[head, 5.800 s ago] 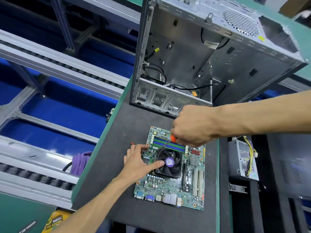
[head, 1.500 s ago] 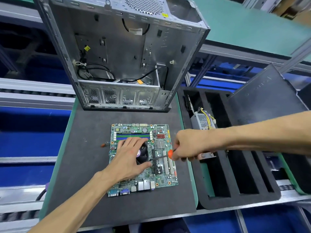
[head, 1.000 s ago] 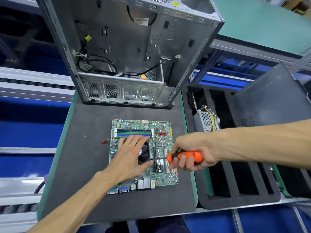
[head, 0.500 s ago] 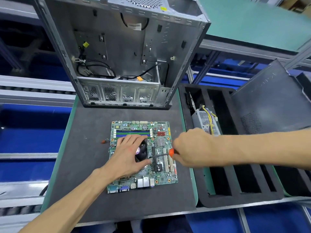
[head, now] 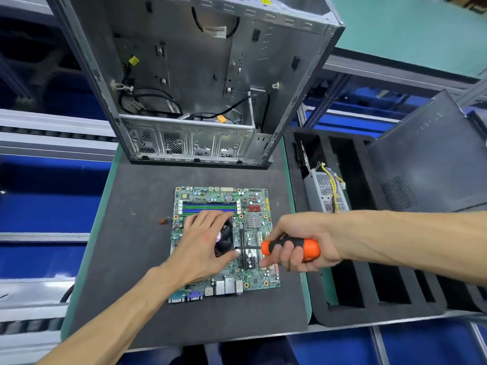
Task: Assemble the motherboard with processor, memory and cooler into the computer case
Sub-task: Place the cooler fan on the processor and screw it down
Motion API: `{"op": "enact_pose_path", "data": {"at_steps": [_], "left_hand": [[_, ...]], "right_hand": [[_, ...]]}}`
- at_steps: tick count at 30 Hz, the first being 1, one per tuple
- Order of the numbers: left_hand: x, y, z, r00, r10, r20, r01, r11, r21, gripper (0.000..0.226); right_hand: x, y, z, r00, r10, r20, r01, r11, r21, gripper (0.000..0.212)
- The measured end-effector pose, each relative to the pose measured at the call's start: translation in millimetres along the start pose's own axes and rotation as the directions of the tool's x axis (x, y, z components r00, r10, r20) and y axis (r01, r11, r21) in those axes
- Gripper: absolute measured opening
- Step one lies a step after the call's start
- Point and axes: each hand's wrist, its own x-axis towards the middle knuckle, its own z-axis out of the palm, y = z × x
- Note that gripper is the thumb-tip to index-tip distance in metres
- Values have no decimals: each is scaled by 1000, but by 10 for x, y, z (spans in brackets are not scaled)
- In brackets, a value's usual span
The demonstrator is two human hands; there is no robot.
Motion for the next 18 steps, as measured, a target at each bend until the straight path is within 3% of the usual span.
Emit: {"op": "enact_pose_path", "data": {"at_steps": [3,6,9,12,15,18], "left_hand": [[14,8,-23,1000,0,18,0,1000,13,83],[9,-8,-58,1000,0,31,-1,1000,27,87],[-17,-13,-96,999,18,39,-21,997,70,97],[-133,-70,-165,998,-54,14,54,998,30,104],[-364,-206,-234,949,-303,-83,277,931,-236,85],[-581,-324,-243,878,-463,-119,381,829,-409,38]], "right_hand": [[-5,36,-127,999,-10,37,10,1000,-7,39],[-29,79,-199,999,-50,-13,46,971,-236,40],[-111,121,-229,967,-240,-82,172,860,-479,37],[-250,136,-209,877,-471,-99,330,738,-589,29],[-347,135,-125,753,-651,-90,378,540,-752,27],[-342,82,29,621,-783,-33,326,296,-898,20]]}}
